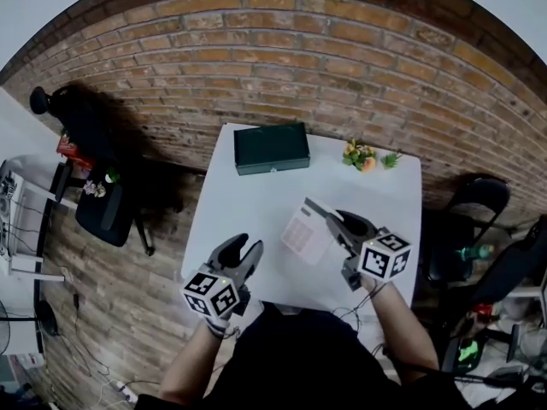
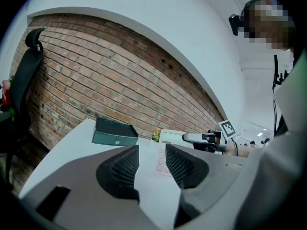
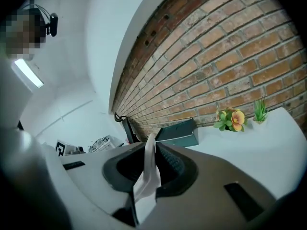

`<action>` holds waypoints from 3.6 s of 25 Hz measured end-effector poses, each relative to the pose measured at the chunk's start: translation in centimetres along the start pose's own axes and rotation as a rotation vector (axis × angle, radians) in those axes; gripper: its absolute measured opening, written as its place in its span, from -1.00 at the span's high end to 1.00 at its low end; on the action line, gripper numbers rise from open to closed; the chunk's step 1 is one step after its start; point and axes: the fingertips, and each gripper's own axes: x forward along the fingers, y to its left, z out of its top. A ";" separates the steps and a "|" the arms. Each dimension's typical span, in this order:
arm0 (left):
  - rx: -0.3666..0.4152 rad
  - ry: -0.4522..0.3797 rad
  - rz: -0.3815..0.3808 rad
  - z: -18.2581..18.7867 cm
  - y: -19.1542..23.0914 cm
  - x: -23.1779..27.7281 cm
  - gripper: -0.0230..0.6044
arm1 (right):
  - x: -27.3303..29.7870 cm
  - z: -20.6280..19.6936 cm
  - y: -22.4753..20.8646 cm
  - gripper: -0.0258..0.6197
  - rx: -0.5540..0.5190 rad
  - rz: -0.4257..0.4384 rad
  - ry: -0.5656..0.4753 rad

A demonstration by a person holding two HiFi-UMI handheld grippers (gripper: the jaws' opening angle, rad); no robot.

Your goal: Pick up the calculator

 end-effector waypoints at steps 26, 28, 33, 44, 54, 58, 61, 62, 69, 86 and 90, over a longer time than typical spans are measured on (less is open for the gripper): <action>0.029 -0.135 0.002 6.1 1.1 -1.0 0.41 | -7.2 8.8 0.4 0.74 0.067 -0.064 -0.286; 0.021 -0.137 0.002 6.0 1.1 -1.1 0.41 | -7.1 8.7 0.3 0.74 0.063 -0.067 -0.282; 0.009 -0.133 0.007 5.4 1.5 -1.5 0.42 | -6.6 8.1 0.5 0.74 0.072 -0.061 -0.272; -0.018 -0.117 0.027 4.7 2.7 -2.1 0.42 | -5.7 7.0 0.6 0.74 0.091 -0.047 -0.249; -0.025 -0.103 0.030 4.9 3.1 -1.2 0.42 | -4.8 6.9 0.3 0.74 0.097 -0.027 -0.237; -0.029 -0.105 0.035 4.7 3.2 -1.1 0.42 | -4.7 6.9 0.2 0.74 0.104 -0.015 -0.236; -0.032 -0.106 0.037 4.5 3.3 -1.1 0.42 | -4.6 6.8 0.2 0.74 0.104 -0.012 -0.233; -0.033 -0.105 0.037 4.4 3.3 -1.1 0.42 | -4.6 6.8 0.2 0.74 0.104 -0.011 -0.233; -0.038 -0.104 0.053 4.2 3.6 -1.1 0.42 | -4.6 6.7 -0.2 0.74 0.107 -0.005 -0.231; -0.033 -0.099 0.065 3.9 2.7 -1.1 0.43 | -5.2 6.4 -0.3 0.75 0.119 0.016 -0.239; -0.032 -0.093 0.064 3.6 2.3 -1.0 0.43 | -5.7 6.2 -0.6 0.75 0.123 0.011 -0.243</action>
